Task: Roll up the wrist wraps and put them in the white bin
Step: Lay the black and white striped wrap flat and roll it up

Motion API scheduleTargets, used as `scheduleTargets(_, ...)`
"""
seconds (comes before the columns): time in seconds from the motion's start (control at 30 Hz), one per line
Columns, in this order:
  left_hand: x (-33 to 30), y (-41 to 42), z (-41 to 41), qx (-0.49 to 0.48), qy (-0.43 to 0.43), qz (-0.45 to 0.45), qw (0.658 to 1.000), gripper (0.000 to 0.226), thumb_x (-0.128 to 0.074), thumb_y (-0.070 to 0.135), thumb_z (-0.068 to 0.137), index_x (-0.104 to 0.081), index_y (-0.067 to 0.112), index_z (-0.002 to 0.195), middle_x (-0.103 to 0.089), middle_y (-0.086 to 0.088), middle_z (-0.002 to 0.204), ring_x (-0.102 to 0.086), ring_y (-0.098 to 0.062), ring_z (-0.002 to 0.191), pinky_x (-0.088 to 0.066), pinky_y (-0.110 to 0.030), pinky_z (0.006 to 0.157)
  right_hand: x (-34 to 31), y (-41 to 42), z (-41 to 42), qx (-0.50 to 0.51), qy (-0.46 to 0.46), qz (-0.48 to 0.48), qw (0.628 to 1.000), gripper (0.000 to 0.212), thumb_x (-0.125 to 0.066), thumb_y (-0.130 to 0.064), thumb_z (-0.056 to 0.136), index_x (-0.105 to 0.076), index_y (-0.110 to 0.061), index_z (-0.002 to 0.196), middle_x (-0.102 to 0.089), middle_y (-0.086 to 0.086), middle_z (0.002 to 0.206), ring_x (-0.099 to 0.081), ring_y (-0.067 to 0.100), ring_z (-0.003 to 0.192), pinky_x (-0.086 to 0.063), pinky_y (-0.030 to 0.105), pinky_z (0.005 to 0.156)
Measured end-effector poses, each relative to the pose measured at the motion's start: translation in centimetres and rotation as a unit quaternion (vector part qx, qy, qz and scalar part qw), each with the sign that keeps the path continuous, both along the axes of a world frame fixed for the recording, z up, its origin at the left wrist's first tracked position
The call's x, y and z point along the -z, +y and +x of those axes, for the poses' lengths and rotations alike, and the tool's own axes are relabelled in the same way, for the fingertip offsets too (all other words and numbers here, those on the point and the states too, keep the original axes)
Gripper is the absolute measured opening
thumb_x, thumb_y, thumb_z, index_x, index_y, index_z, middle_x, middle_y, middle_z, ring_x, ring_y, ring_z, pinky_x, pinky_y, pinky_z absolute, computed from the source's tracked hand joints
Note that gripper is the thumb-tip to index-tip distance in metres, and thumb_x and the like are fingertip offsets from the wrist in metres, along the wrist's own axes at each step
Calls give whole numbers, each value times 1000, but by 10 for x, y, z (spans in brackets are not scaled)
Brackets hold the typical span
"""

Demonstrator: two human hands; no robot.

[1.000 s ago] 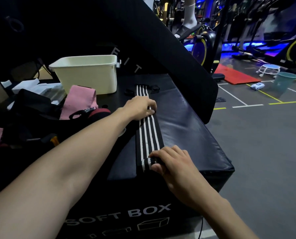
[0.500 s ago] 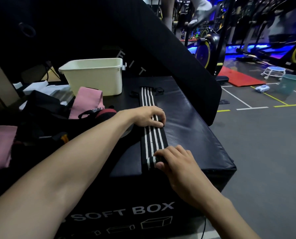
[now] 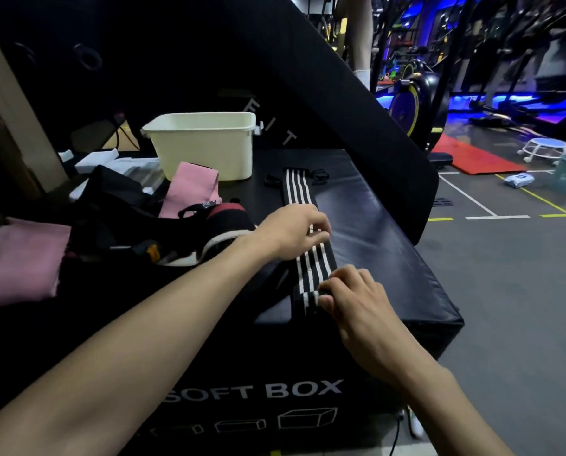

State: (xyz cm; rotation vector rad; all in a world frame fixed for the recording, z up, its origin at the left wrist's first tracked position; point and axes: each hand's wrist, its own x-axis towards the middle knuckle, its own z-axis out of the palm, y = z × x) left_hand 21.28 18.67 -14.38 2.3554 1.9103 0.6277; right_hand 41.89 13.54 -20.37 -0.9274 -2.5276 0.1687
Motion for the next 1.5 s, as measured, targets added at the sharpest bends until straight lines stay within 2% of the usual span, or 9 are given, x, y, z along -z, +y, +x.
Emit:
scheduleTargets(0.23, 25, -68, -12, 103, -37, -21, 994, 26, -64, 22, 101, -75, 22, 125, -63, -4, 141, -57, -16, 127, -40, -26, 111, -7, -6, 1, 6, -20, -28, 999, 63, -13, -58, 96, -64, -23, 112, -52, -6, 108, -44, 21, 100, -39, 40, 82)
scheduleTargets(0.47, 41, -72, -9, 73, 56, -105, 990, 47, -33, 44, 110, -34, 44, 157, -20, 10, 170, -11, -17, 158, -4, -25, 125, -5, -12, 7, -4, 10, -38, 999, 53, -22, -53, 101, -64, -24, 111, -54, -7, 107, -46, 20, 94, -48, 47, 85)
scheduleTargets(0.67, 35, -43, -5, 52, 144, -171, 973, 50, -19, 54, 109, -14, 51, 159, -1, 11, 173, 5, -22, 159, -1, -48, 128, -5, -8, 7, -3, 10, -56, 998, 56, -20, -55, 100, -65, -22, 108, -53, -7, 105, -45, 20, 95, -46, 48, 87)
scheduleTargets(0.9, 45, -16, -10, 18, 107, -162, 981, 63, -10, 74, 96, -16, 57, 156, -7, 13, 172, 3, -29, 159, 0, -48, 129, -19, -3, 13, -30, -55, -80, 995, 64, -11, -63, 95, -62, -24, 100, -51, -9, 98, -41, 15, 94, -43, 43, 91)
scheduleTargets(1.0, 49, -18, -11, 8, 69, -139, 988, 56, -17, 66, 103, -21, 54, 157, -11, 18, 171, 3, -23, 159, 2, -41, 129, -20, 0, 13, -33, -40, -99, 994, 61, -14, -64, 94, -62, -28, 98, -48, -13, 95, -39, 12, 93, -42, 40, 91)
scheduleTargets(1.13, 53, -18, -10, 1, 51, -119, 992, 51, -23, 62, 106, -25, 54, 156, -16, 20, 169, 0, -22, 159, 1, -38, 129, -20, 9, 12, -52, -5, -112, 992, 49, -26, -61, 97, -63, -30, 89, -46, -16, 90, -41, 9, 92, -41, 38, 87)
scheduleTargets(1.27, 54, -16, -11, -2, 38, -118, 992, 50, -26, 62, 105, -28, 55, 155, -18, 21, 169, -4, -23, 158, -4, -42, 129, -24, 15, 13, -75, 7, -138, 987, 29, -47, -42, 105, -55, -43, 77, -52, -16, 87, -45, 7, 92, -37, 32, 81)
scheduleTargets(1.4, 56, -14, -14, -2, 22, -111, 994, 51, -28, 67, 102, -30, 59, 152, -20, 23, 167, -6, -25, 158, -8, -45, 129, -26, 15, 12, -80, 23, -151, 985, 22, -48, -35, 106, -70, -31, 106, -65, -19, 99, -49, 11, 98, -41, 33, 88)
scheduleTargets(1.5, 56, -15, -12, -5, 9, -113, 993, 49, -31, 65, 103, -33, 59, 151, -22, 24, 167, -7, -24, 158, -8, -43, 129, -30, 16, 8, -67, 0, -157, 985, 25, -46, -34, 106, -69, -22, 106, -60, -16, 87, -48, 14, 97, -42, 40, 91)
